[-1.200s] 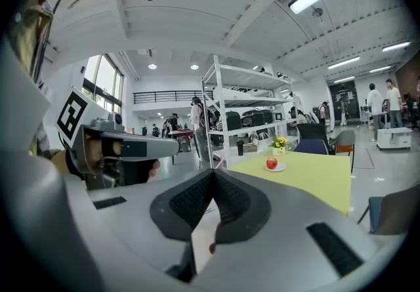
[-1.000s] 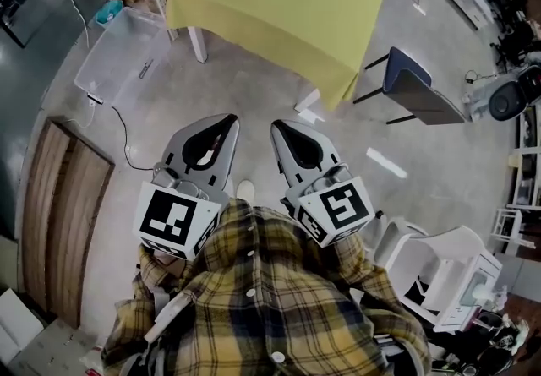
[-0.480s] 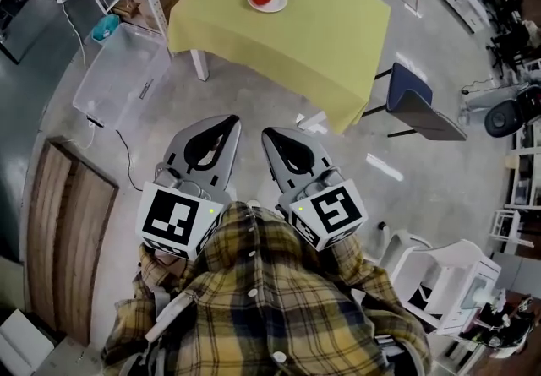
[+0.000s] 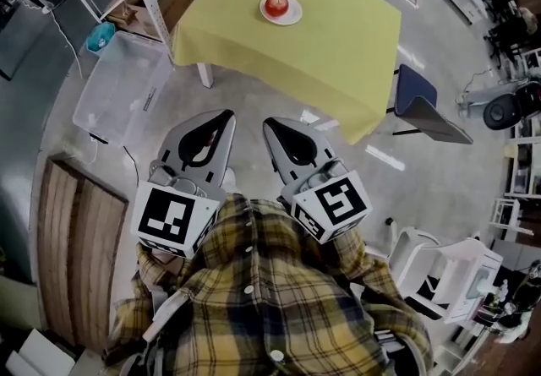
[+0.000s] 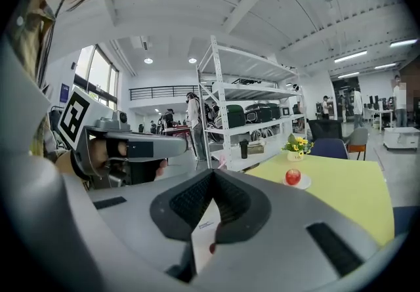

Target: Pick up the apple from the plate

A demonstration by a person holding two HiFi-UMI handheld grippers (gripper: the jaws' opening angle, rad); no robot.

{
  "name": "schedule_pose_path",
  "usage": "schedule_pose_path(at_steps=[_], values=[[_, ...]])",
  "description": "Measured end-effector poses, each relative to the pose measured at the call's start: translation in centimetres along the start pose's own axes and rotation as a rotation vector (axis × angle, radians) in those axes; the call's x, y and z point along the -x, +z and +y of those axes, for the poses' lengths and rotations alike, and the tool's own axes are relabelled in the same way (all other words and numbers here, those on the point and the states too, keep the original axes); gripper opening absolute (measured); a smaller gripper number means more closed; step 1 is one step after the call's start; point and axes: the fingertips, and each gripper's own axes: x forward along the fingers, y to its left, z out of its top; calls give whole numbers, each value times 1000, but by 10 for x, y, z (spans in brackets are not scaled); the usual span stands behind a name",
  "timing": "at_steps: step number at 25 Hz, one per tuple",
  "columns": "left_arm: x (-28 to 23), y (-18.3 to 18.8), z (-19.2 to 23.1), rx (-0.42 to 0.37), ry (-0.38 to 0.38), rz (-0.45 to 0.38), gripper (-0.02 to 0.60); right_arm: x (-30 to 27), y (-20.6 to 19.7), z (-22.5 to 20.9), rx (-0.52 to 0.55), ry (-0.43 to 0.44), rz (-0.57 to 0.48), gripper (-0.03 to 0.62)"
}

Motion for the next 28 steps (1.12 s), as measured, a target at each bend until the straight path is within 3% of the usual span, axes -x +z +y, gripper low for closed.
schedule_pose_path(at_steps=[7,14,28], values=[[-19,-8,36,20,-52,33,6,-35,0,-12,-31,-53,27,-3],[-59,-15,63,44,-86,64,7,-63,-7,-53,-57,-105,65,-3],[-196,36,121,29,-40,35,6,-139,42,-187,-39,-73,39,-3]])
